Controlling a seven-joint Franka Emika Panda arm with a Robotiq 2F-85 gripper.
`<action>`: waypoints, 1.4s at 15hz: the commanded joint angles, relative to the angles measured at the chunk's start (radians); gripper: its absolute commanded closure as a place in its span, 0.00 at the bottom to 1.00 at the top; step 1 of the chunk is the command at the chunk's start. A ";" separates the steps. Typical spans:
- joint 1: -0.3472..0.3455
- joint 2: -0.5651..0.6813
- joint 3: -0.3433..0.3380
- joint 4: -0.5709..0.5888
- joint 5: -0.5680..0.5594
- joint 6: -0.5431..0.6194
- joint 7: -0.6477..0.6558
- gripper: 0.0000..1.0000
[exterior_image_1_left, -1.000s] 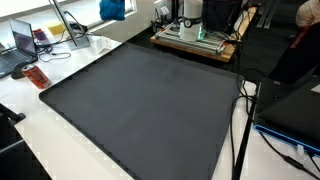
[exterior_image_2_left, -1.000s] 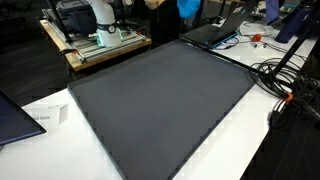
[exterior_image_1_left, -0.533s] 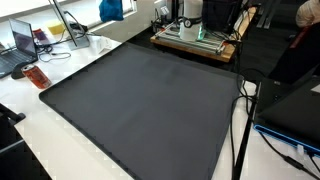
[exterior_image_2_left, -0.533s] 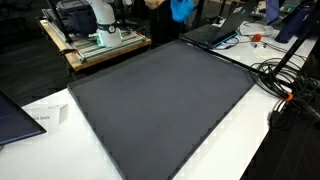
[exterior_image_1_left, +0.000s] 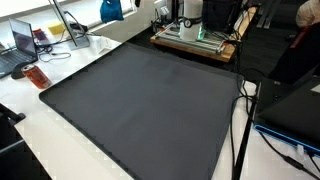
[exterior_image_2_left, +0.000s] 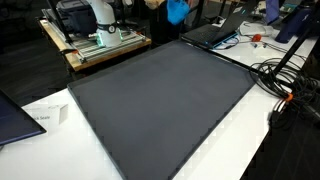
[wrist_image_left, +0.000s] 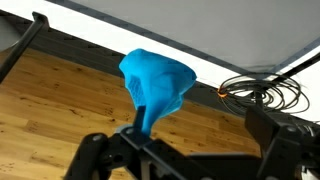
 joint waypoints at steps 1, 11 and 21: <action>-0.097 -0.034 0.080 -0.040 -0.218 0.036 0.137 0.00; -0.312 -0.060 0.280 -0.023 -0.517 0.019 0.344 0.00; -0.137 -0.006 0.128 0.035 -0.621 -0.344 0.469 0.00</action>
